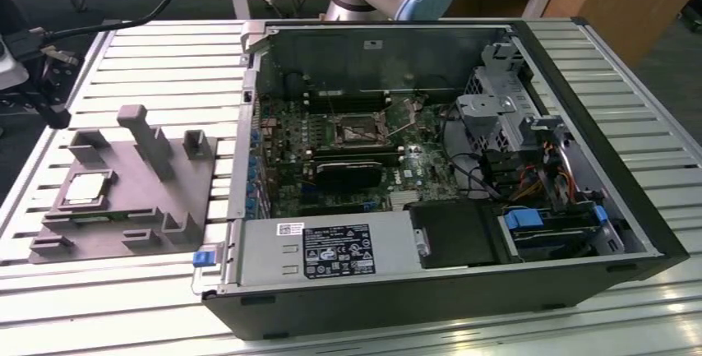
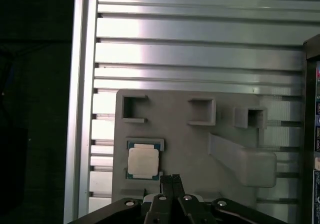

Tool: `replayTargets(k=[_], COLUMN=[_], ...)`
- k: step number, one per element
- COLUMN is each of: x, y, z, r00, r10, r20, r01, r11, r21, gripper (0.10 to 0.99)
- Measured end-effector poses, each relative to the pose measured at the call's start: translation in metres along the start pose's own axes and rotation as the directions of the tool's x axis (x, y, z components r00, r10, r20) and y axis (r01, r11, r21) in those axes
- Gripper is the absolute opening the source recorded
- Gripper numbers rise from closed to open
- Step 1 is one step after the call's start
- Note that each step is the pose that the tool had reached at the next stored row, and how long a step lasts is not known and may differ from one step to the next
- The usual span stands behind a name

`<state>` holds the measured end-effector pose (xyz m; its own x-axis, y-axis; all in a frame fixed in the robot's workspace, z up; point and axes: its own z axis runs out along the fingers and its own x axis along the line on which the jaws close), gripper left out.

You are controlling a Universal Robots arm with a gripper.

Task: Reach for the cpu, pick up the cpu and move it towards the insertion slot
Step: 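Pick up the cpu and move it towards the insertion slot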

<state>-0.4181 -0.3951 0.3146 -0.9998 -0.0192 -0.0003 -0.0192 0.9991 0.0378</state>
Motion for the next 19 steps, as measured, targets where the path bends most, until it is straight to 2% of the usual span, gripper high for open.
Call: replayTargets(k=[14, 19], x=[0.0042, 0.0051], y=[-0.0040, -0.0057], z=[0.0178, 0.0269], r00=[1.0000, 1.0000], r10=[0.000, 0.000], r20=[0.0000, 0.0001], r01=[0.000, 0.000], r11=[1.0000, 1.0000], r21=[0.000, 0.000], gripper=[0.106, 0.106])
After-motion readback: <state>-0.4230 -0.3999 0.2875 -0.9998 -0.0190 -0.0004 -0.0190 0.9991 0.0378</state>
